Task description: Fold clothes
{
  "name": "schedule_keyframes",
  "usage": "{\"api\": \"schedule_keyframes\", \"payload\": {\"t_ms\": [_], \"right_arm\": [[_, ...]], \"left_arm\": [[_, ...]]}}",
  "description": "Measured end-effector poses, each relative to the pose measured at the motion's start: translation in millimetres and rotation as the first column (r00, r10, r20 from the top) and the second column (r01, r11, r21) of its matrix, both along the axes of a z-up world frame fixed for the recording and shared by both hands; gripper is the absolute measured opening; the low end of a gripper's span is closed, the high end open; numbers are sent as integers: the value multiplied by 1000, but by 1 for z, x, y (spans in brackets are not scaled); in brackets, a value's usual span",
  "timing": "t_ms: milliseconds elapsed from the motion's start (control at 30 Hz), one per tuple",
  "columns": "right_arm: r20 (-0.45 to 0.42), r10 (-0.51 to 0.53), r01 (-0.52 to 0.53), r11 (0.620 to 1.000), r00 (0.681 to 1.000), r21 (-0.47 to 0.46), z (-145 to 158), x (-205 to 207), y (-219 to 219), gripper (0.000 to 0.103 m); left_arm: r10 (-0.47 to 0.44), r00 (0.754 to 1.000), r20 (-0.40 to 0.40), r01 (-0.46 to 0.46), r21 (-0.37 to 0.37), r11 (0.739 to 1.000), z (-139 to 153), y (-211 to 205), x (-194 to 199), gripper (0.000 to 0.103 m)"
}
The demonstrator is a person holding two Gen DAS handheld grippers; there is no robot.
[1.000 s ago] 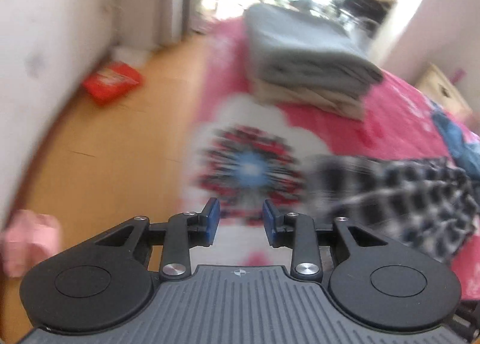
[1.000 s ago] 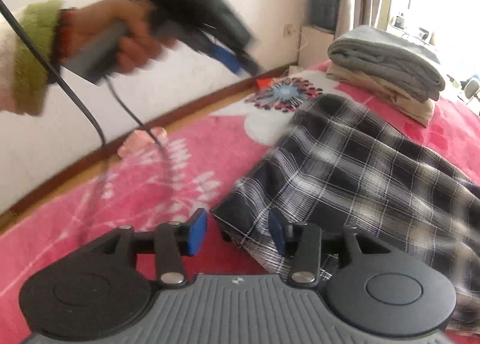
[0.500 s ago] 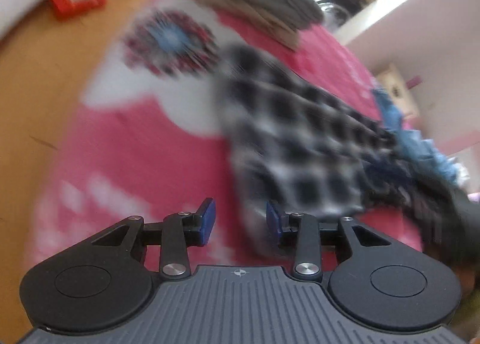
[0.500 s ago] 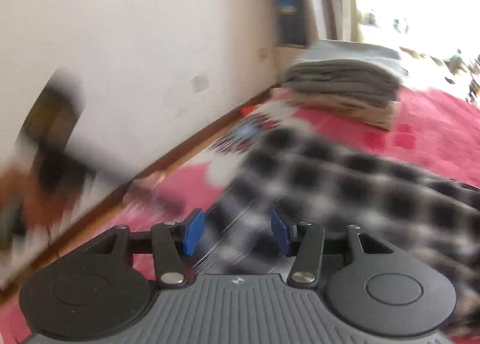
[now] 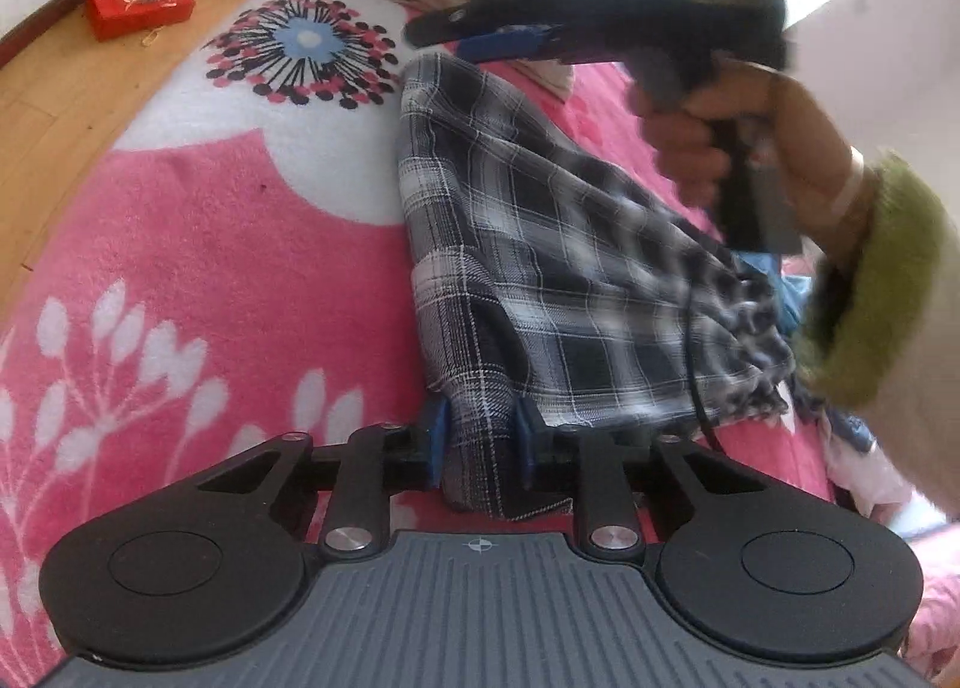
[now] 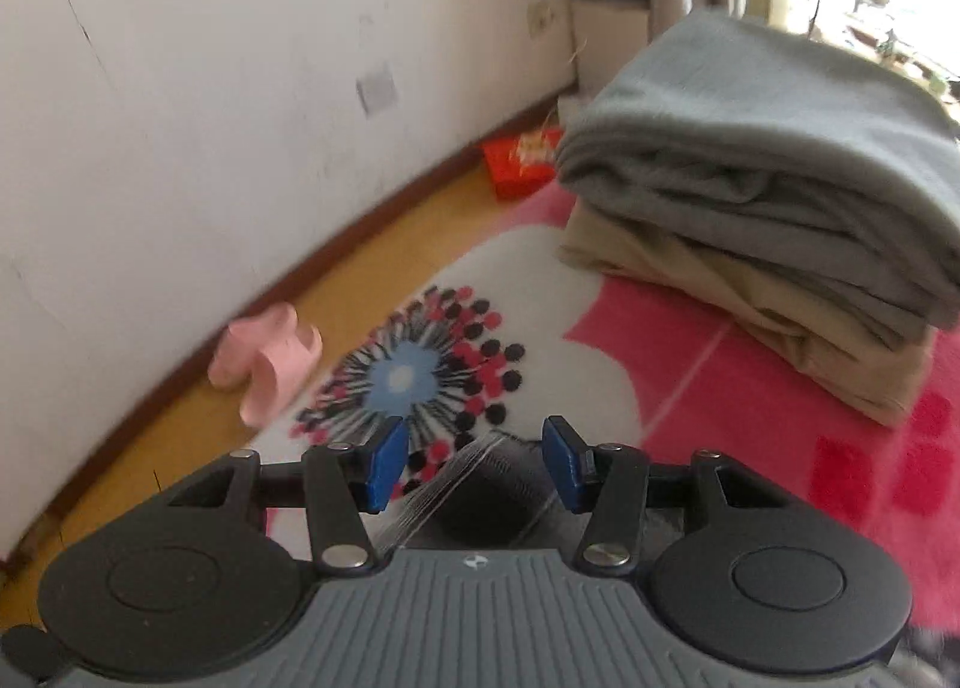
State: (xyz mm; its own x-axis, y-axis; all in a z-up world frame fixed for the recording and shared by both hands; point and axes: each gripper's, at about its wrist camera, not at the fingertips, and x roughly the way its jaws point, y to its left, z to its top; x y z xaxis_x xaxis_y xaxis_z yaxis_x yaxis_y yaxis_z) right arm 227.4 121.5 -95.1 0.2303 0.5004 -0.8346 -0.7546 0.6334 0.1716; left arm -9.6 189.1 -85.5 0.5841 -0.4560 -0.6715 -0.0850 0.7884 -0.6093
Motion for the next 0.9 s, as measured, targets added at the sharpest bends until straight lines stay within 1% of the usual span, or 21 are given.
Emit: {"api": "schedule_keyframes", "payload": {"t_ms": [67,100,133,167,233,400,500,600,700,733,767,800,833,900], "right_arm": [[-38,18,-20,999,999,-32,-13,7,5,46],[-53,18,-21,999,998,-45,-18,10,5,34],[-50,26,-28,999,998,-39,-18,9,4,21],[-42,36,-37,999,998,-29,-18,8,1,15],[-18,43,-43,999,999,-3,-14,5,-4,11],[56,-28,23,996,998,87,-3,4,-15,9],[100,-81,67,988,992,139,0,-1,-21,9],[144,-103,81,985,984,154,-4,-7,-21,9],[177,-87,64,989,980,133,-13,-11,-15,10],[171,-92,69,988,981,134,-14,-9,-14,10],[159,-100,78,987,982,139,-15,-7,-13,10],[147,-107,86,986,983,143,-16,-5,-12,13],[135,-115,95,985,984,147,-17,-2,-12,22],[131,-164,135,970,978,200,-4,1,-22,33]], "left_arm": [[0,1000,0,0,-8,1000,-3,0,0,17],[-1,1000,2,1,-10,1000,-4,0,1,15],[-2,1000,3,2,-11,1000,-5,0,1,14],[-7,1000,6,7,-8,1000,-5,0,0,13],[-15,1000,13,15,-3,1000,-5,-1,-2,12],[-15,1000,10,15,-16,1000,-5,-1,-6,10],[-17,1000,9,17,-23,1000,-5,0,-9,8],[-19,1000,7,19,-28,999,-6,0,-11,8],[-12,1000,2,12,-40,999,-8,1,-12,8],[-12,1000,1,13,-43,999,-8,2,-12,9],[-9,1000,0,9,-37,999,-9,2,-12,12],[-2,1000,-2,2,-29,1000,-9,3,-12,15],[1,1000,-7,-1,-30,1000,-10,4,-12,17],[6,1000,-16,-7,-32,999,-12,5,-12,18]]}}
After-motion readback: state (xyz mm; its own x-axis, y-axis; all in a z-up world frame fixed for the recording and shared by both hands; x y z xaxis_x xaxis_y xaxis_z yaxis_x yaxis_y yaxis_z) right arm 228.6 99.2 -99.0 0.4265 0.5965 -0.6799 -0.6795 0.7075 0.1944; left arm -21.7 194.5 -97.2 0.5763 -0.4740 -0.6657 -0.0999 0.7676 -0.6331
